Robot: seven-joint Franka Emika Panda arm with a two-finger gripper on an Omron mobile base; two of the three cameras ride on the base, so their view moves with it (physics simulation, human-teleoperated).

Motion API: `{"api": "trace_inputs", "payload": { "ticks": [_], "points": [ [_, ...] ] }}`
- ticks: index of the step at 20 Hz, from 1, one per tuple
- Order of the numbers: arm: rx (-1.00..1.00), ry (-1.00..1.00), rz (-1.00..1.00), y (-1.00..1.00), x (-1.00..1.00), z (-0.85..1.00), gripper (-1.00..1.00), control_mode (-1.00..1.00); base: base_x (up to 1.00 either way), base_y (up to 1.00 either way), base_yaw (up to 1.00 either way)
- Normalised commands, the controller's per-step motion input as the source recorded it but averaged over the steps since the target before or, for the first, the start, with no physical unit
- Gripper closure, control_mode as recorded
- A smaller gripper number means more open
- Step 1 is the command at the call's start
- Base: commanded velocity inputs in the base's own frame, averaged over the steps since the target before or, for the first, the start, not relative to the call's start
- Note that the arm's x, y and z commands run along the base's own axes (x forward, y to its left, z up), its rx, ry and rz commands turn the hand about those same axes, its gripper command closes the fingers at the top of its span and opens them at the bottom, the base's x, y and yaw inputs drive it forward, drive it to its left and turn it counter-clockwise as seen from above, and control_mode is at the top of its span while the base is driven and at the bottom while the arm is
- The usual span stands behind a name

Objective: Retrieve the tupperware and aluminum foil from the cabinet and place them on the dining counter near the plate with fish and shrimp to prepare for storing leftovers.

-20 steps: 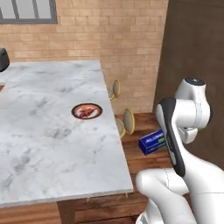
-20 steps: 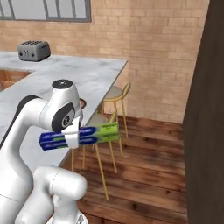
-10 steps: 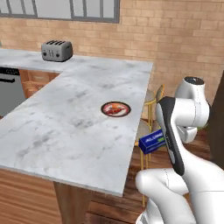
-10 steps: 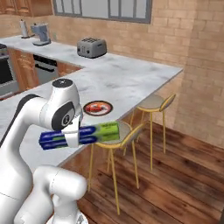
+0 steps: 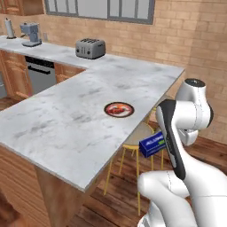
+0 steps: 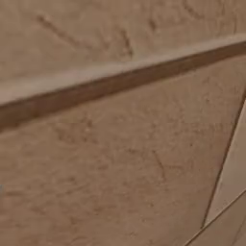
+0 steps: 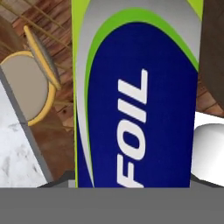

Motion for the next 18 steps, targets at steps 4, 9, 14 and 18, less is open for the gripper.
{"api": "trace_inputs", "payload": {
  "ticks": [4,9,14,18],
  "points": [
    [0.0,0.0,0.0,0.0,0.0,0.0,1.0,1.0,0.59,-1.0,0.22],
    [0.0,0.0,0.0,0.0,0.0,0.0,1.0,1.0,0.98,-0.85,0.26],
    [0.0,0.0,0.0,0.0,0.0,0.0,1.0,1.0,1.0,-0.53,0.35],
    [0.0,0.0,0.0,0.0,0.0,0.0,1.0,1.0,1.0,-0.01,0.51]
  ]
}}
